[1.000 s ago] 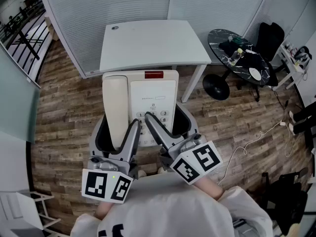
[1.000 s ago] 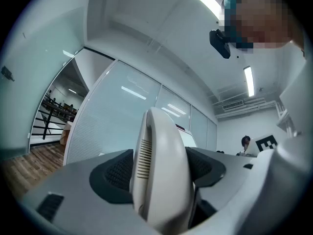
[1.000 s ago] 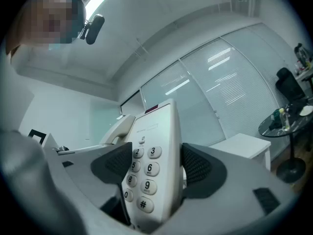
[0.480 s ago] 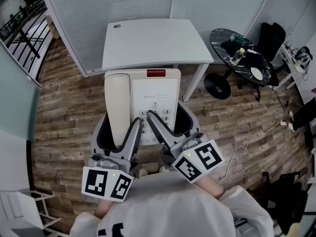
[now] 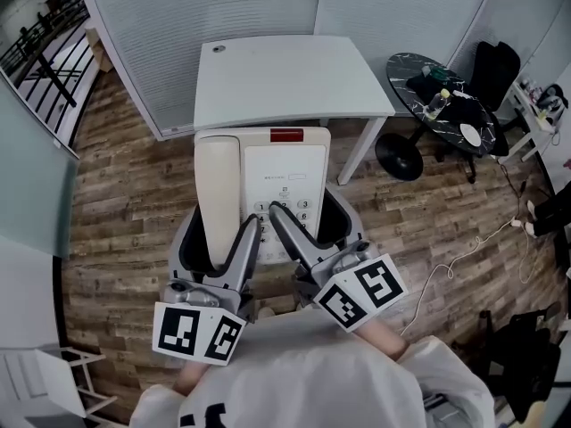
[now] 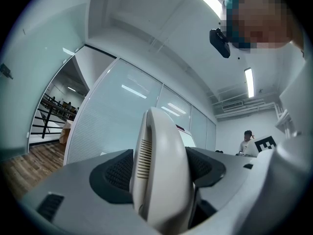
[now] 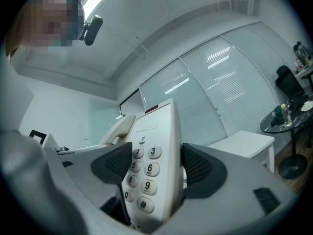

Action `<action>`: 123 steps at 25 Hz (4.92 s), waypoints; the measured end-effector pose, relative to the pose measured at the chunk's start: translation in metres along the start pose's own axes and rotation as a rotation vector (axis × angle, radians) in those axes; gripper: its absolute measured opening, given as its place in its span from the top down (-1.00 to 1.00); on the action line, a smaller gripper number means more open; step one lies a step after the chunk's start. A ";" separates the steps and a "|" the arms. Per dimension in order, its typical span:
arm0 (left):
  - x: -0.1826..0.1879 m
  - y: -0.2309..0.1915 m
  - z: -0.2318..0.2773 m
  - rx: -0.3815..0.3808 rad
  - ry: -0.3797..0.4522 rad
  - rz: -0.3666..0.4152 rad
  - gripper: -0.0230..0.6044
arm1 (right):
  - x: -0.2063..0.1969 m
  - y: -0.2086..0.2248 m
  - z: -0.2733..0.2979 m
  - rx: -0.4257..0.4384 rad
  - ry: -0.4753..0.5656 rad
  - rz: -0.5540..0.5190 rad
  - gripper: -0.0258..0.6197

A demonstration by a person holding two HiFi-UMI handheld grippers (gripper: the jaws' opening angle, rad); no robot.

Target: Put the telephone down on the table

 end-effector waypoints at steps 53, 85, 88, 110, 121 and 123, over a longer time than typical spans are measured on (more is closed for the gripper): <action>-0.034 -0.055 0.297 0.080 -0.002 0.010 -0.13 | 0.026 0.237 0.201 0.059 -0.036 0.023 -0.09; -0.022 -0.173 0.465 -0.007 -0.034 0.000 -0.13 | 0.020 0.319 0.377 -0.027 -0.012 0.021 -0.09; -0.021 -0.185 0.479 -0.013 -0.041 -0.005 -0.13 | 0.019 0.325 0.393 -0.037 -0.016 0.024 -0.09; -0.014 -0.257 0.566 -0.035 -0.082 -0.012 -0.13 | 0.010 0.363 0.495 -0.075 -0.026 0.043 -0.09; -0.021 -0.255 0.582 0.036 -0.073 -0.031 -0.13 | 0.011 0.384 0.508 -0.015 -0.073 0.050 -0.09; -0.024 -0.257 0.584 0.047 -0.078 -0.035 -0.13 | 0.008 0.386 0.510 -0.011 -0.084 0.056 -0.09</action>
Point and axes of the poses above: the fingertips, and each gripper's own axes: z forward along the fingers, y to its right, x out of its top, the point moved 3 cm from there along -z, backward along the fingers, and after that the axes turned 1 degree about -z, right-handed, at the moved point
